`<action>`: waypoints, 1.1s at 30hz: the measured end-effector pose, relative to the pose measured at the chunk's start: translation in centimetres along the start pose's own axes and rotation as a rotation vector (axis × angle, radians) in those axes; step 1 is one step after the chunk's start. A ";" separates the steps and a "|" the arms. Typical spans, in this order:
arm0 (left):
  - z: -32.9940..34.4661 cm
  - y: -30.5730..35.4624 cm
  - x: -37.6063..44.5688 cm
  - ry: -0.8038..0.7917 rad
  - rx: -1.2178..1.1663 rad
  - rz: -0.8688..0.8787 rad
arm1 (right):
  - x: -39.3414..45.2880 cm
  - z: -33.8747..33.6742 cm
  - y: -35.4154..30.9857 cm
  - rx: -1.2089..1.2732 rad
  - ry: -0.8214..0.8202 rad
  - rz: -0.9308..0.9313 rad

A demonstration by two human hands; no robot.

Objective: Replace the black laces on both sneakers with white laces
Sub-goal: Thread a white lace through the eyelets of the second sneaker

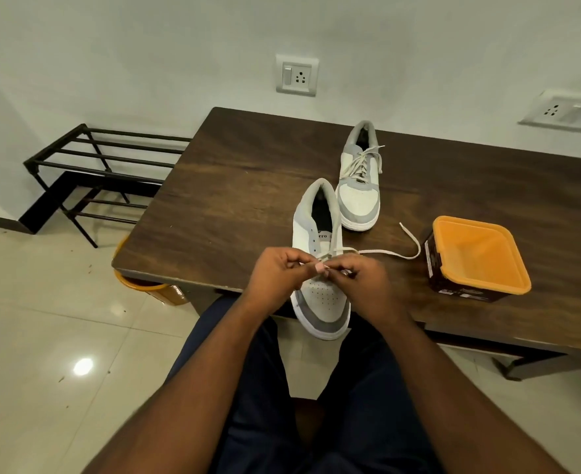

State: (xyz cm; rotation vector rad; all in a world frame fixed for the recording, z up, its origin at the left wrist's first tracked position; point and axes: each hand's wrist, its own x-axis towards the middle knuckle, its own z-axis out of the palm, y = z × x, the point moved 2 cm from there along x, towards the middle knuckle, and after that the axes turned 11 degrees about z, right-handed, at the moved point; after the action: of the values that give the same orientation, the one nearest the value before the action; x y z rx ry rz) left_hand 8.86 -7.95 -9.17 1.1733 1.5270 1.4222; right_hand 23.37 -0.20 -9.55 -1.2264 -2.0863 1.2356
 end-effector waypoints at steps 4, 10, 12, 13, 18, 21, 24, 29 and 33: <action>-1.8 -0.8 0.1 0.080 -0.042 0.006 | -0.1 -2.5 2.1 -0.017 0.309 0.202; -2.0 -1.3 0.6 0.062 0.063 0.024 | -0.2 -3.6 2.5 -0.004 0.458 0.298; -1.7 -1.3 0.6 0.063 0.076 0.049 | 0.1 -3.9 2.9 0.049 0.501 0.346; -1.6 -1.3 0.6 0.066 0.051 0.055 | 0.2 -3.9 3.1 0.008 0.471 0.365; -0.7 -0.1 0.8 -0.008 0.043 0.074 | -0.8 -3.1 1.0 0.116 0.376 0.186; 0.2 0.5 1.0 -0.063 0.006 0.039 | -0.8 -0.6 -0.6 0.472 0.053 0.173; 0.4 0.7 1.3 0.010 0.015 -0.002 | -0.3 0.8 -0.8 0.515 -0.090 0.230; 0.5 0.8 1.3 0.083 -0.014 0.013 | -0.4 0.9 -0.6 0.521 -0.053 0.157; 0.7 -0.2 2.6 0.225 -0.013 0.027 | 0.2 0.5 -0.3 0.526 0.099 0.265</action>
State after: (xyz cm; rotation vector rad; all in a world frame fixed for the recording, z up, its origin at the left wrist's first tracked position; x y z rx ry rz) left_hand 8.67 -5.29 -9.26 1.0581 1.6563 1.6244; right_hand 22.76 -0.32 -9.53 -1.2960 -1.4222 1.6652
